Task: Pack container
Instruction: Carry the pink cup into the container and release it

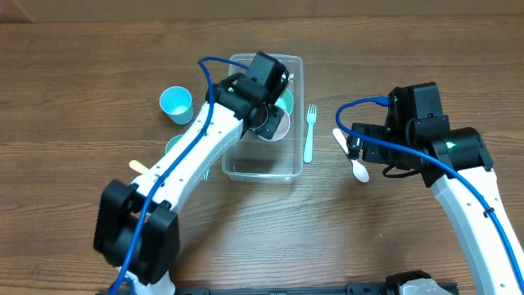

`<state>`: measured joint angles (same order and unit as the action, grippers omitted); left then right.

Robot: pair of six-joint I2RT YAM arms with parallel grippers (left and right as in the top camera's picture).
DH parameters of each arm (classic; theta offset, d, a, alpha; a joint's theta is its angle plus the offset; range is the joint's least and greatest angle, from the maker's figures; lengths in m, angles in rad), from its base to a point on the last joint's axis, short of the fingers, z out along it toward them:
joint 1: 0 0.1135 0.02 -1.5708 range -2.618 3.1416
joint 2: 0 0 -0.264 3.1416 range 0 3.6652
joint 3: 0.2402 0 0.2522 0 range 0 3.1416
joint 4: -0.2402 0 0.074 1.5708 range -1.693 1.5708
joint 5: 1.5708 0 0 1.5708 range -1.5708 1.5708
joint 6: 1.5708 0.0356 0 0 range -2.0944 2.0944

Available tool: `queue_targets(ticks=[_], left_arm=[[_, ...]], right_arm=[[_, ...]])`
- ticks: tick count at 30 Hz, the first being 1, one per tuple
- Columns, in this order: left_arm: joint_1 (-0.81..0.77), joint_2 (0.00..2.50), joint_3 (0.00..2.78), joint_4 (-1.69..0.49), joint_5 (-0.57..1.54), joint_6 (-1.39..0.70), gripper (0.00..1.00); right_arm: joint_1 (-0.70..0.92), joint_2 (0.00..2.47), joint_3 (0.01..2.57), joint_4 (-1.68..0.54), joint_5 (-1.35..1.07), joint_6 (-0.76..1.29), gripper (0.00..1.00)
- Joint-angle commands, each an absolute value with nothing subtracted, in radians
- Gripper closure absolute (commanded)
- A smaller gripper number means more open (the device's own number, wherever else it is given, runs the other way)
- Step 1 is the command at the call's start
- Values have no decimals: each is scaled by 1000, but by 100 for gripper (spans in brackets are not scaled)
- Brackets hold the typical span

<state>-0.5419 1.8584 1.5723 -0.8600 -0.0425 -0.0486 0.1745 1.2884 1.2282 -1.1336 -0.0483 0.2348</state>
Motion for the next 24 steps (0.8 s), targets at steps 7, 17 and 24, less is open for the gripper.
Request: queue_targets(ticks=[7, 17, 24], left_arm=[[-593, 1957, 1599, -896, -48, -22, 96], [-629, 2008, 1598, -884, -63, -22, 64], [-629, 2006, 1601, -886, -51, -23, 62]], right_arm=[[173, 1280, 1224, -1128, -53, 235, 0], [173, 1280, 1224, -1128, -53, 235, 0], [173, 1280, 1224, -1128, -53, 235, 0]])
